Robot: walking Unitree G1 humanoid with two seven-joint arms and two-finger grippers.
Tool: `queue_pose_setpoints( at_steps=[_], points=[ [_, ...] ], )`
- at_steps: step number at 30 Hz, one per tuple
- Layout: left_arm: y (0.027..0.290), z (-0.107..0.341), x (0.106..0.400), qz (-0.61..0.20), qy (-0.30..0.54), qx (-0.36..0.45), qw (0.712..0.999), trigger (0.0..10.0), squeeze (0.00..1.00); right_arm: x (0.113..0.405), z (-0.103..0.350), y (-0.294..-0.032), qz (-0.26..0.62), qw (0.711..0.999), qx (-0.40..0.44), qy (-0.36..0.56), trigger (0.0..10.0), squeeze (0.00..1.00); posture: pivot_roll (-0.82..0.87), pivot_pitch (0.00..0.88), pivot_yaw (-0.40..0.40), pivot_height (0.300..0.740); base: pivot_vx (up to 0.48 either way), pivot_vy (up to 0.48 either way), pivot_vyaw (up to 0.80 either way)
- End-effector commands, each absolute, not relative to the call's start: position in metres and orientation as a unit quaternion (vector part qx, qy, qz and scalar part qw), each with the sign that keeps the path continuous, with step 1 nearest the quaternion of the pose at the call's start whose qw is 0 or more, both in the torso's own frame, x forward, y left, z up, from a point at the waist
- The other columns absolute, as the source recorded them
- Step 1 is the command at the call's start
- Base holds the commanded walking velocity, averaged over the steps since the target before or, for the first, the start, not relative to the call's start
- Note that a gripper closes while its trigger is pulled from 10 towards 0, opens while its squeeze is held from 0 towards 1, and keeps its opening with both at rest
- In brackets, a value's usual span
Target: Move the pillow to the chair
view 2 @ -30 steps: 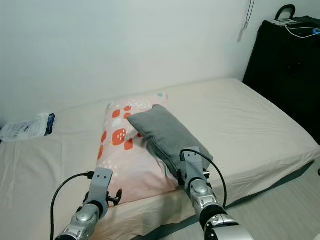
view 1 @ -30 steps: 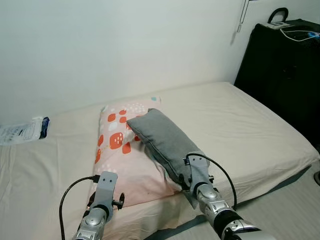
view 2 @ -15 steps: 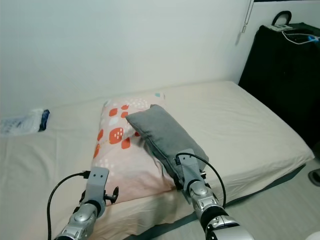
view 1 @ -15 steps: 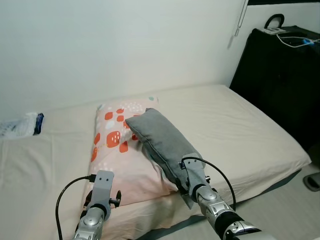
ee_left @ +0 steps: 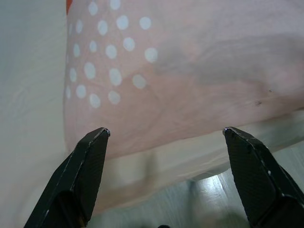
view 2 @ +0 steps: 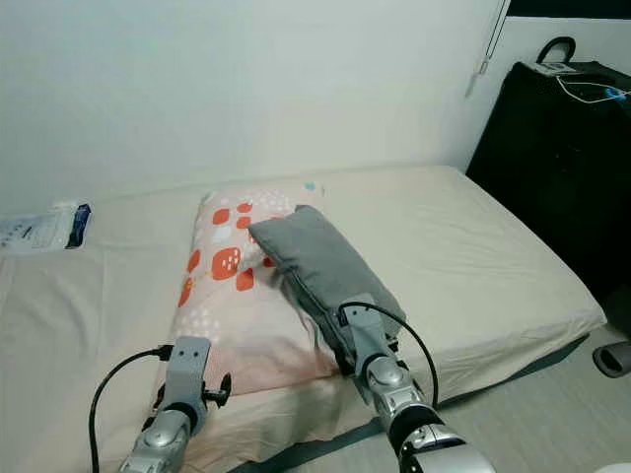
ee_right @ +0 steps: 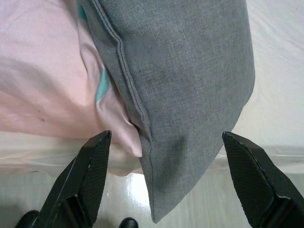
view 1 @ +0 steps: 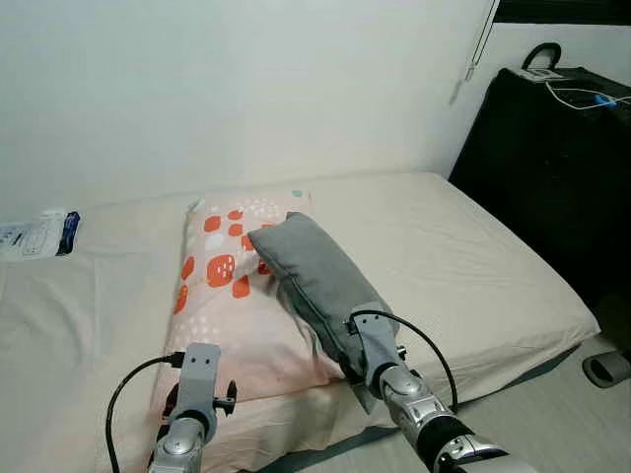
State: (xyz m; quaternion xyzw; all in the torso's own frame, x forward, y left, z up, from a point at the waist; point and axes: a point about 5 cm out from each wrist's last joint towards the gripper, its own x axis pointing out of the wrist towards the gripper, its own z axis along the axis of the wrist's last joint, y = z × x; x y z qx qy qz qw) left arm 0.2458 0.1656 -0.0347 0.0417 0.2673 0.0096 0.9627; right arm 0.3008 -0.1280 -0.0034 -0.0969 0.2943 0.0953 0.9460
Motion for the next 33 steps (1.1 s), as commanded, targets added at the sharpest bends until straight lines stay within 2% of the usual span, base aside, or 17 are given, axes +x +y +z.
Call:
queue_pose_setpoints(
  at_steps=[1,5,8,12,17,22,26,33],
  points=[
    [0.172,-0.031,0.25,0.019,0.26,0.049,0.964,10.0,0.0,0.299,-0.005,-0.128,0.096,0.945,-0.086,0.301,10.0,0.0,0.12,0.0,-0.113,0.74,0.0,0.0,0.0],
    [0.175,-0.029,0.25,0.03,0.255,0.05,0.965,10.0,0.0,0.298,-0.006,-0.125,0.107,0.944,-0.088,0.3,10.0,0.0,0.12,0.0,-0.11,0.74,0.0,0.0,0.0],
    [0.173,-0.035,0.244,0.027,0.27,0.021,0.962,10.0,0.0,0.297,-0.007,-0.127,0.095,0.945,-0.077,0.305,10.0,0.0,0.11,0.0,-0.089,0.74,0.0,0.0,0.0],
    [0.169,-0.038,0.241,0.024,0.28,0.011,0.96,10.0,0.0,0.298,-0.006,-0.128,0.083,0.947,-0.062,0.305,10.0,0.0,0.12,0.0,-0.103,0.74,0.0,0.0,0.0],
    [0.166,-0.034,0.25,0.043,0.285,-0.003,0.958,10.0,0.0,0.301,-0.003,-0.12,0.098,0.946,-0.07,0.302,10.0,0.0,0.11,0.0,-0.089,0.74,0.0,0.0,0.0],
    [0.162,-0.035,0.247,0.022,0.283,0.009,0.959,10.0,0.0,0.298,-0.006,-0.125,0.076,0.948,-0.055,0.305,10.0,0.0,0.1,0.0,-0.063,0.74,0.0,0.0,0.0],
    [0.161,-0.034,0.248,0.006,0.282,0.027,0.959,10.0,0.0,0.297,-0.008,-0.128,0.07,0.946,-0.057,0.312,10.0,0.0,0.12,0.0,-0.086,0.74,0.0,0.0,0.0],
    [0.164,-0.029,0.253,0.02,0.272,0.018,0.962,10.0,0.0,0.299,-0.005,-0.123,0.087,0.946,-0.069,0.304,10.0,0.0,0.11,0.0,-0.067,0.74,0.0,0.0,0.0]
  ],
)
